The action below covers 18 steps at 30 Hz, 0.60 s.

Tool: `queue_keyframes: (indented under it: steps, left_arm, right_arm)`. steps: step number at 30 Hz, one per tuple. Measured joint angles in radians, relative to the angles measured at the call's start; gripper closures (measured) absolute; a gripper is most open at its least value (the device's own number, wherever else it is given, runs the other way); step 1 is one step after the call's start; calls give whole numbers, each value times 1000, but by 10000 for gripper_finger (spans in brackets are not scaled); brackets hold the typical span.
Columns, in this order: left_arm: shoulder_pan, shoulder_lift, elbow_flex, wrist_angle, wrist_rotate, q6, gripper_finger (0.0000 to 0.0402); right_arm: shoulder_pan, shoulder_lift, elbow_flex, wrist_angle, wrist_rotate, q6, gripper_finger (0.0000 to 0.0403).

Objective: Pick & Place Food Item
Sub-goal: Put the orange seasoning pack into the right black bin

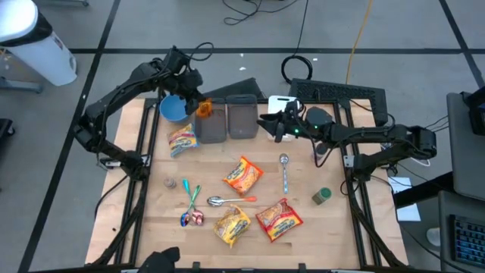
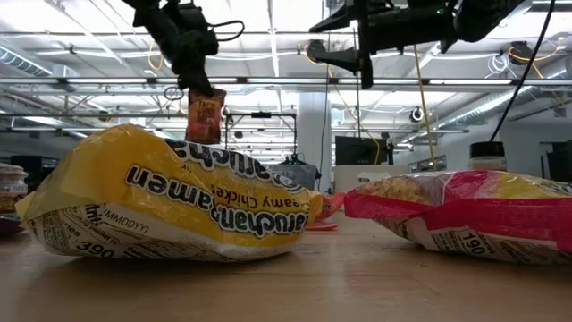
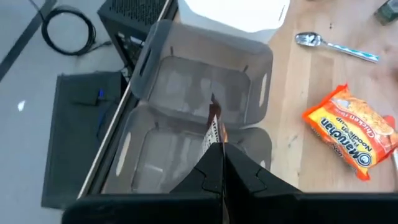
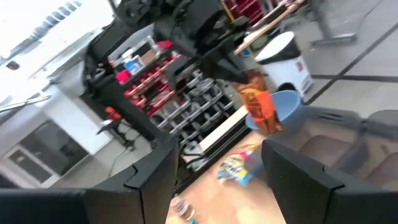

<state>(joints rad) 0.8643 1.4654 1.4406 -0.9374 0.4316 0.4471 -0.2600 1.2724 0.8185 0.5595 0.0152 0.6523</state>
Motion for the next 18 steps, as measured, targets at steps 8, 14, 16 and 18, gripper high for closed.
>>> queue_keyframes:
  steps: [8, 14, 16, 18]
  left_arm:
    - [-29, 8, 0, 105, 22, 48, 401]
    - [-110, 118, 46, 94, -14, 49, 401]
    - [-128, 167, 98, 94, -14, 32, 401]
    - [-150, 216, 172, 85, -14, 21, 401]
  right_arm:
    - [-5, -1, 8, -10, 41, -3, 177]
    - [-33, -18, 81, -129, -22, -44, 177]
    - [-48, -21, 127, -215, -68, -65, 177]
    - [-64, -33, 160, -302, -107, -94, 177]
